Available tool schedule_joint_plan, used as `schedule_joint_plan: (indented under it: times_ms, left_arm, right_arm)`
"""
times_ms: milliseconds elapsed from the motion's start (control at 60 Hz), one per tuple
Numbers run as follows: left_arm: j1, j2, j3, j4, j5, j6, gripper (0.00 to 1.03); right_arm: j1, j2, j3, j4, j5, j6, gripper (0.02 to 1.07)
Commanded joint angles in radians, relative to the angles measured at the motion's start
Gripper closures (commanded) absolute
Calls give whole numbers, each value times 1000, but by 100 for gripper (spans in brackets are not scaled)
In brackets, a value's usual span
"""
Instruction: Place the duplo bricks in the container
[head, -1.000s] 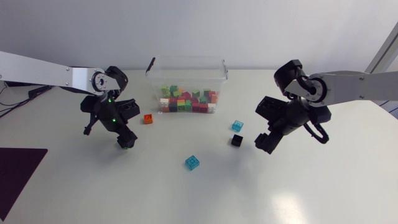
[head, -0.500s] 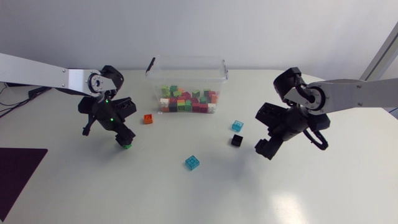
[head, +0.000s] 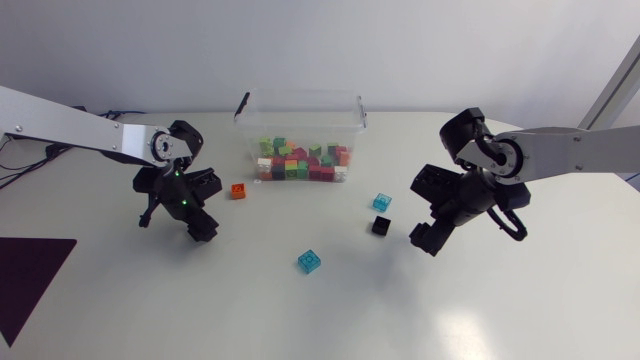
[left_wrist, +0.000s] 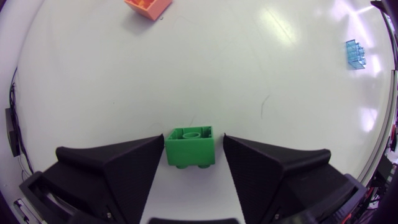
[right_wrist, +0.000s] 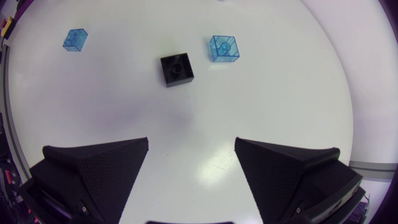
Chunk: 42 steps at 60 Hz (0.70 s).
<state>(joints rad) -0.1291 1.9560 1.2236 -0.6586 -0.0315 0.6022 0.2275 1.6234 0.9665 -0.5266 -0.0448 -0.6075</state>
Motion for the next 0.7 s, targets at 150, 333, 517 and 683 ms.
schedule_joint_plan:
  times_ms: [150, 333, 517, 683]
  left_arm:
    - [26, 32, -4, -3, 68, -16, 67]
    - [28, 20, -12, -15, 87, -4, 73]
    - [28, -75, -21, -38, 128, 16, 73]
    - [29, -177, -22, -61, 148, 21, 73]
  right_arm:
    - [27, -3, 6, 0, -3, -32, 7]
    - [79, 52, 54, -4, -4, -29, 7]
    - [122, 127, 127, -15, -3, -52, 7]
    - [108, 220, 210, -50, -10, -104, 7]
